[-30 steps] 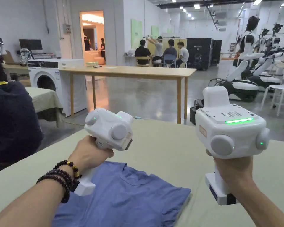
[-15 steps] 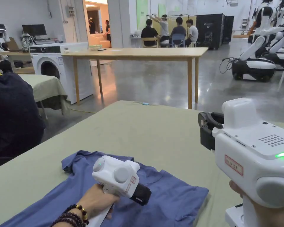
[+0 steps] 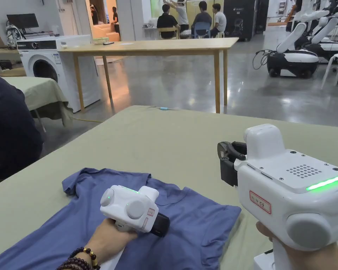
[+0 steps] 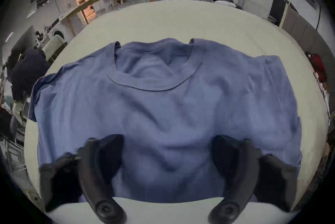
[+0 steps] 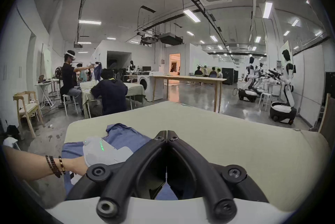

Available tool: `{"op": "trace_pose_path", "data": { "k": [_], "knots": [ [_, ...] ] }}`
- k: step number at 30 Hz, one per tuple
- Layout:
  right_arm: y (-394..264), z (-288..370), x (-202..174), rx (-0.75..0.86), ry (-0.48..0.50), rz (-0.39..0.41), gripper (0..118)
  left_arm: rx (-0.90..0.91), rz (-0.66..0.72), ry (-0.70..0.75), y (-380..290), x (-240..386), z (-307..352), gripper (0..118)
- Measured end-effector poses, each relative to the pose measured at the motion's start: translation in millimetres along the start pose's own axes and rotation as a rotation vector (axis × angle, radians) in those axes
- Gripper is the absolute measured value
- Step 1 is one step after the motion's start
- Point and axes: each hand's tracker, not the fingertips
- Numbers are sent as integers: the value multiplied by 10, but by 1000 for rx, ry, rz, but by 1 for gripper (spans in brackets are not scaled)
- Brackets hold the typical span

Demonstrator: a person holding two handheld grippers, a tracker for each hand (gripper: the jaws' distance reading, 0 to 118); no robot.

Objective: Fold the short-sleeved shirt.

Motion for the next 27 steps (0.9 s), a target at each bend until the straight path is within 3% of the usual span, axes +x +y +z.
{"op": "trace_pose_path", "data": {
  "k": [2, 7, 12, 17, 20, 27],
  "knots": [
    [4, 9, -10, -4, -5, 1, 0, 28, -7, 5, -38, 24, 123, 3],
    [30, 74, -9, 3, -8, -39, 0, 38, 5, 27, -172, 66, 277, 1],
    [81, 204, 48, 18, -27, -31, 0, 177, 38, 30, -83, 115, 525, 0],
    [142, 427, 208, 45, -61, -42, 0, 291, 23, -59, 223, 356, 903, 0],
    [159, 671, 345, 62, -89, -48, 0, 334, -62, -98, 444, 687, 1017, 0],
    [161, 1471, 747, 90, -209, -21, 0, 474, -191, -375, 1076, 2087, 1335, 0]
  ]
}}
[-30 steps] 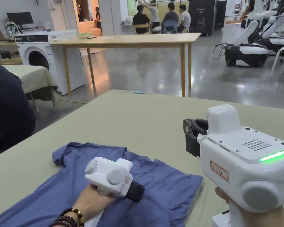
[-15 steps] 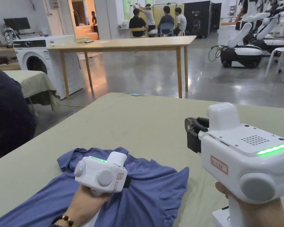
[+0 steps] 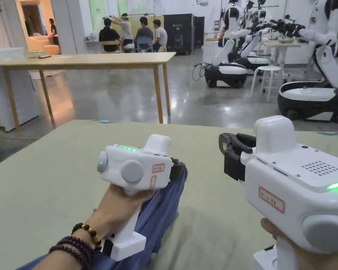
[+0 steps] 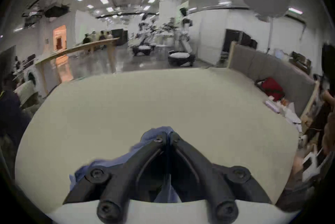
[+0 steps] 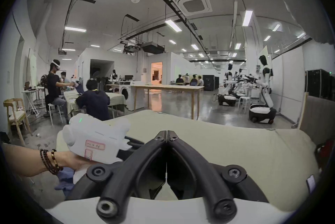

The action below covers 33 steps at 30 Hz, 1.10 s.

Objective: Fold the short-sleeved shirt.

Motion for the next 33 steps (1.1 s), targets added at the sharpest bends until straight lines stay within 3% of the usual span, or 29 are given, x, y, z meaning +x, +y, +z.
{"op": "trace_pose_path", "data": {
  "k": [3, 9, 14, 18, 25, 27, 28, 29, 30, 33],
  "knots": [
    [58, 333, 268, 25, -62, 10, 0, 14, -116, -110, 335, 761, -291, 0],
    [145, 909, 789, 66, -197, 34, 0, 89, -174, -401, 723, 2046, -687, 0],
    [76, 1197, 1124, 70, -283, 38, 0, -56, -248, -355, 624, 2593, -1331, 0],
    [-102, 1328, 1363, 49, -318, 0, 0, -205, -280, -321, -16, 2776, -2008, 0],
    [-330, 1303, 1544, -11, -345, -40, 0, -336, -242, -268, -732, 2790, -2393, 0],
    [-342, 1307, 1535, -18, -346, -41, 0, -280, -210, -277, -633, 2715, -2289, 15],
    [-341, 1313, 1523, -18, -349, -39, 0, -249, -188, -278, -564, 2668, -2224, 40],
    [-336, 1325, 1501, -14, -354, -35, 0, -201, -139, -302, -464, 2584, -2088, 99],
    [-322, 1338, 1480, -9, -356, -35, 0, -158, -99, -306, -345, 2480, -1950, 118],
    [-281, 1358, 1384, 7, -355, -40, 0, 14, -35, -261, -38, 2114, -1352, 118]
  ]
}}
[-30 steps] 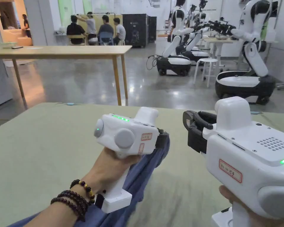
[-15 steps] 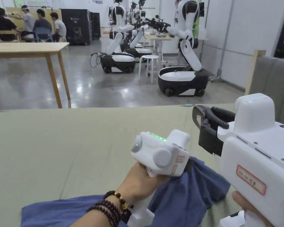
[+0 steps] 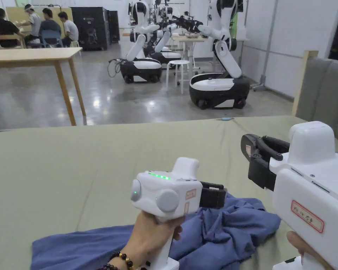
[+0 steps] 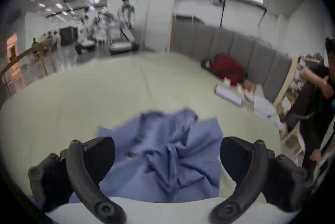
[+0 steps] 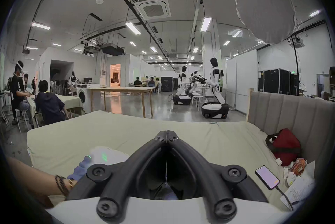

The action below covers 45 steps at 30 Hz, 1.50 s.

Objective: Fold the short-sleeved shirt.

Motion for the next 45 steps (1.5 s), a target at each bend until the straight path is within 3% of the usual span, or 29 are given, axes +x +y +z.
{"op": "trace_pose_path", "data": {
  "k": [3, 6, 8, 9, 10, 11, 12, 17, 22, 23, 25, 26, 27, 32, 37, 40, 42, 44, 45],
  "knots": [
    [15, 65, -102, 5, 0, -2, 0, 65, 28, 35, 86, -381, 693, 118],
    [5, 125, -219, 4, 26, -29, 0, 109, 74, 162, -33, -831, 1364, 118],
    [-18, 157, -305, 0, 61, -61, 0, 123, 141, 224, -172, -1135, 1749, 110],
    [-32, 169, -352, -5, 76, -71, 0, 129, 173, 260, -252, -1282, 1918, 98],
    [-44, 179, -386, -8, 82, -78, 0, 122, 191, 294, -314, -1393, 2032, 73],
    [-61, 192, -441, -11, 83, -86, 0, 100, 215, 338, -396, -1535, 2150, 20],
    [-73, 197, -482, -17, 94, -93, 0, 39, 227, 392, -480, -1617, 2230, 0],
    [-106, 180, -643, -39, 116, -66, 0, 18, 233, 423, -726, -1930, 2327, 0],
    [-172, 118, -677, -71, 124, -57, 0, -153, 275, 450, -967, -2276, 1864, 3],
    [-190, 105, -672, -81, 124, -55, 0, -189, 250, 480, -1001, -2348, 1756, 31],
    [-226, 71, -656, -101, 126, -49, 0, -247, 264, 492, -1107, -2477, 1566, 114],
    [-251, 56, -653, -107, 120, -49, 0, -285, 281, 509, -1177, -2544, 1457, 115],
    [-279, 45, -645, -111, 113, -52, 0, -169, 217, 463, -1154, -2560, 1370, 112],
    [-403, -20, -600, -153, 111, -49, 0, -311, 277, 494, -1332, -2736, 1156, 113],
    [-499, -61, -585, -178, 106, -60, 0, -385, 196, 531, -1354, -2539, 1082, 113],
    [-524, -54, -593, -183, 109, -65, 1, -365, 137, 504, -1351, -2472, 1163, 85],
    [-532, -53, -596, -186, 109, -70, 1, -368, 97, 463, -1367, -2433, 1225, 55],
    [-537, -68, -591, -194, 106, -75, 1, -407, 126, 420, -1414, -2310, 1265, 12],
    [-538, -76, -580, -198, 101, -82, 1, -417, 126, 400, -1422, -2280, 1257, 7]
  ]
}}
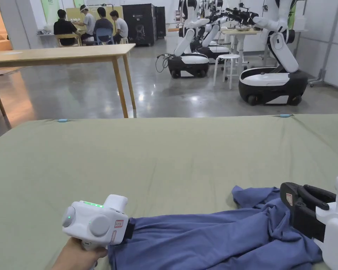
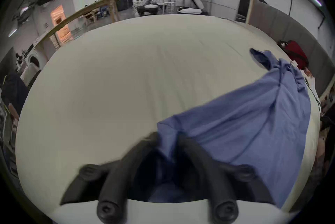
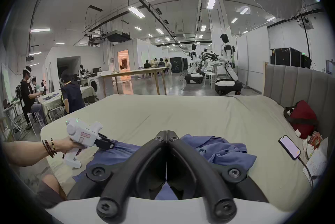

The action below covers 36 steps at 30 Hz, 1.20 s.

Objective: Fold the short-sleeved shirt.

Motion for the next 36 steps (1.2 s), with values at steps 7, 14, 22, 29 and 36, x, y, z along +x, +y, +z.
{"op": "trace_pose_path", "data": {
  "k": [7, 14, 22, 29, 36],
  "knots": [
    [60, -126, 638, -47, -99, -39, 1, 61, 72, -96, 52, 26, 237, 3],
    [-345, -670, 2022, -318, -234, -207, 118, 173, 72, -113, 203, 138, 422, 3],
    [-810, -1181, 2591, -520, -354, -244, 118, 168, 68, -110, 189, 402, 512, 3],
    [-1033, -1517, 2302, -604, -224, -208, 48, 143, 49, -95, 209, 445, 483, 3],
    [-939, -1235, 2141, -414, -233, -135, 8, 152, 58, -89, 211, 394, 499, 3]
  ]
}}
